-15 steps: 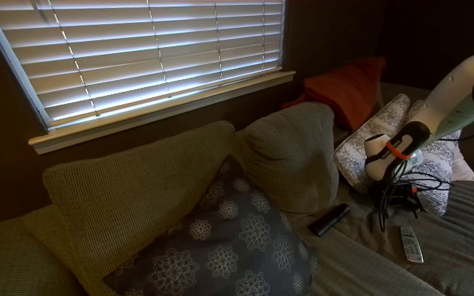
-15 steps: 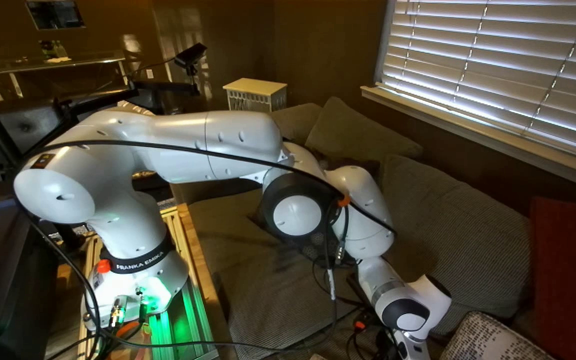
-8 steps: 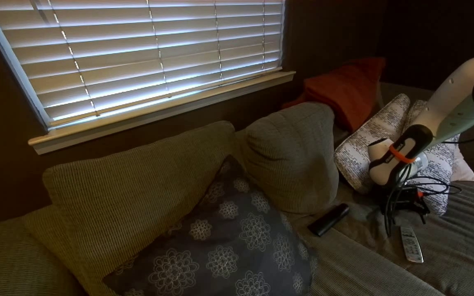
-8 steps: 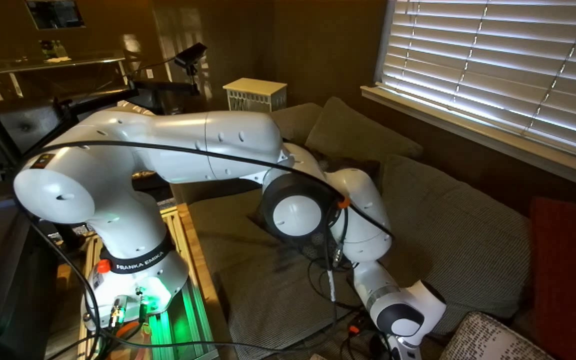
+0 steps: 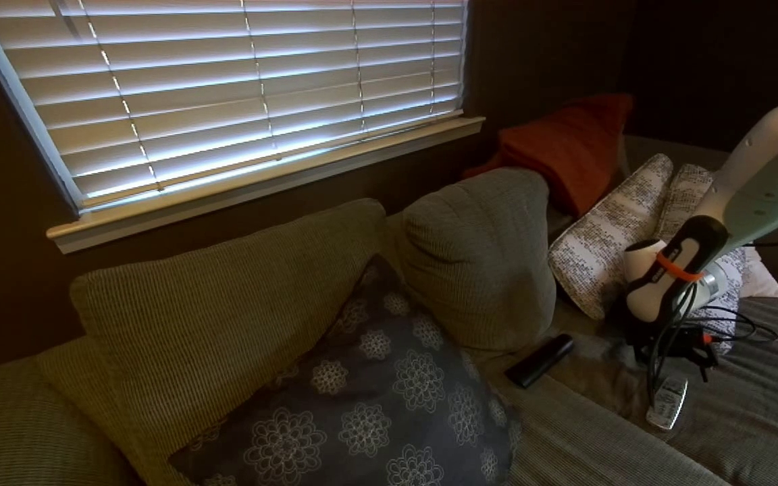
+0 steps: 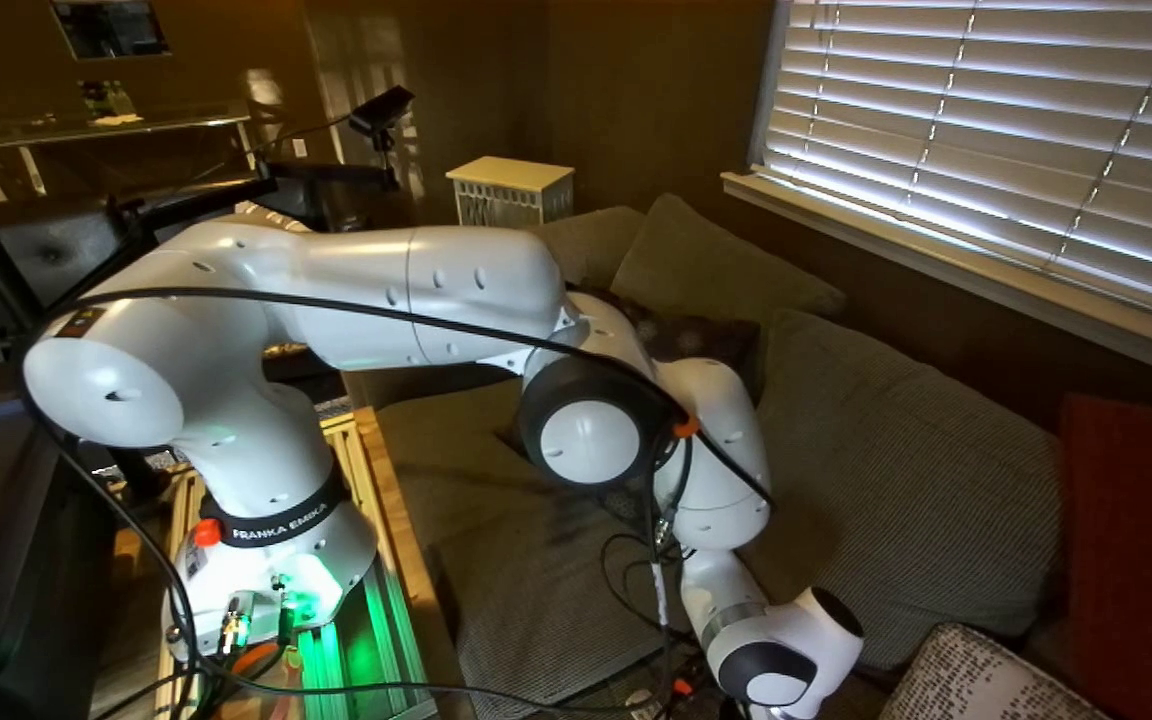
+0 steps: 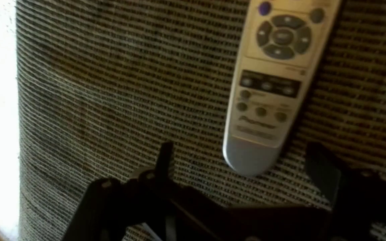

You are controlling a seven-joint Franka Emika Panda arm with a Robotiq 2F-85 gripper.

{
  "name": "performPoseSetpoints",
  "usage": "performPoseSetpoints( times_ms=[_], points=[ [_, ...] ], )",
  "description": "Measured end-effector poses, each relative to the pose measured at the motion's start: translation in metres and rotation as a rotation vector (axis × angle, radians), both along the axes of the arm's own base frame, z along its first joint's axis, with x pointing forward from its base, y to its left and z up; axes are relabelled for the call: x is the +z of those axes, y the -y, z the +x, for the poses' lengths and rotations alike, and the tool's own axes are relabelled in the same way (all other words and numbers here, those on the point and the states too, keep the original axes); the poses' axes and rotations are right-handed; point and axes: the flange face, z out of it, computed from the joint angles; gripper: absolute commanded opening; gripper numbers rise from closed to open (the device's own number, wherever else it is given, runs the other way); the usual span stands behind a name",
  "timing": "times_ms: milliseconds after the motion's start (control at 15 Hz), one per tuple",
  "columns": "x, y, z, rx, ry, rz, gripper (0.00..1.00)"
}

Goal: Pick up an object and put it on another position

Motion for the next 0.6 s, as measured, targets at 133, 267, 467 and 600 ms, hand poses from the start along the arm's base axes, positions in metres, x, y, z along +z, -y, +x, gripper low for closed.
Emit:
performPoseSetpoints(
  times_ms=[133,267,467,600],
  points=[
    [-0.002,-0.002,-0.001,0.007,0.041,-0.005,1.00],
    [-0.005,-0.006,-0.004,0.007,0.054,-0.001,1.00],
    [-0.009,-0.009,-0.010,-0.005,0.051,0.013,1.00],
    [-0.011,-0.008,-0.014,-0.019,0.052,0.023,0.73]
  ],
)
